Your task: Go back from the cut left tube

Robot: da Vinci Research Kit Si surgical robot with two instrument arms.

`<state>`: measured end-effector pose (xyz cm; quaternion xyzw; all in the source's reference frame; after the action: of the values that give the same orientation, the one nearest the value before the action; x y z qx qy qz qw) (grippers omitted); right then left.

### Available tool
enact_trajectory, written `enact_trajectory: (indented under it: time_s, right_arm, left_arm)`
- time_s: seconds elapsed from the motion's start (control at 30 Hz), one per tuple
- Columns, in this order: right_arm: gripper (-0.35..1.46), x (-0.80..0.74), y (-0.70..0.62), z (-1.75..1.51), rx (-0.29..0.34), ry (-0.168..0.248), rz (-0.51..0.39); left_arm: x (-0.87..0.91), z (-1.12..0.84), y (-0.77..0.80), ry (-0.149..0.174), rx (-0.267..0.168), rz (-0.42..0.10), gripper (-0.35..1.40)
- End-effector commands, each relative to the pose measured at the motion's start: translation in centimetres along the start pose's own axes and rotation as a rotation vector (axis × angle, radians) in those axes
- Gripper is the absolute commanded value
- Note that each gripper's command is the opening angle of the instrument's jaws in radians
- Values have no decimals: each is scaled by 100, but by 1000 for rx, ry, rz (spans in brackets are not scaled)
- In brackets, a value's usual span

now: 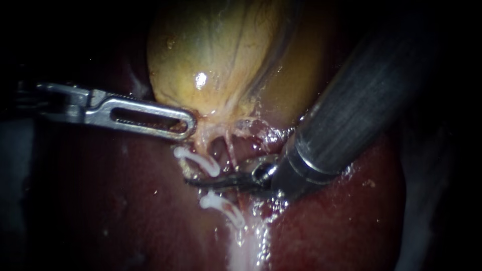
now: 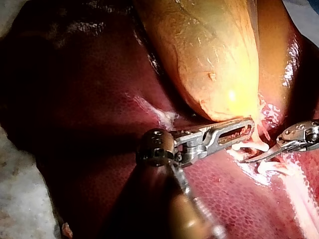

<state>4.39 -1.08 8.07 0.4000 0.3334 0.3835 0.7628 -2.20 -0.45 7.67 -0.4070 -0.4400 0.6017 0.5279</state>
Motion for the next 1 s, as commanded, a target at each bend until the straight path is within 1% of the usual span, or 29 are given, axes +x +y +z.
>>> enact_trajectory:
  time_s: [0.03, 0.23, 0.27, 0.3, 0.37, 0.4, 0.43, 0.47, 0.5, 0.53, 0.7, 0.87, 1.0]
  right_arm:
    - [-35, 0, 0, 0, 1, 0, 0]
    - [-35, -3, 0, 1, -2, -6, 4]
    - [-35, -4, -1, 1, 2, -6, -15]
    - [-15, -4, -1, 1, 4, 3, -16]
    - [47, -4, -3, 0, 16, 21, -17]
    - [73, -3, -3, 0, 14, 29, -17]
    - [93, -3, -4, 0, 8, 36, -17]
    - [108, -3, -4, 0, 0, 41, -17]
    - [118, -3, -4, 0, -3, 43, -17]
    - [123, -3, -4, 0, -3, 43, -11]
    - [131, -4, -5, -2, 5, 52, -6]
    - [133, -4, -8, -6, 10, 56, -6]
    - [136, -9, -13, -14, 15, 53, -8]
  left_arm:
    - [0, 0, 0, -1, 1, 2, -35]
    - [-1, -1, 1, -1, 1, 2, -35]
    - [-1, -1, 1, -1, 1, 2, -35]
    - [-1, -1, 1, -1, 1, 2, -35]
    - [-1, -2, 1, -1, 0, 2, -35]
    - [-1, -2, 1, -1, 0, 2, -35]
    - [-1, -2, 1, -1, 0, 2, -35]
    - [-1, -2, 1, -1, 0, 2, -35]
    - [-1, -2, 1, -1, 0, 2, -35]
    - [-1, -2, 1, -1, 0, 2, -35]
    - [-1, -2, 1, -2, 0, 2, -35]
    - [-1, -2, 1, -2, 0, 2, -35]
    - [-1, -3, 0, -2, 0, 2, -35]
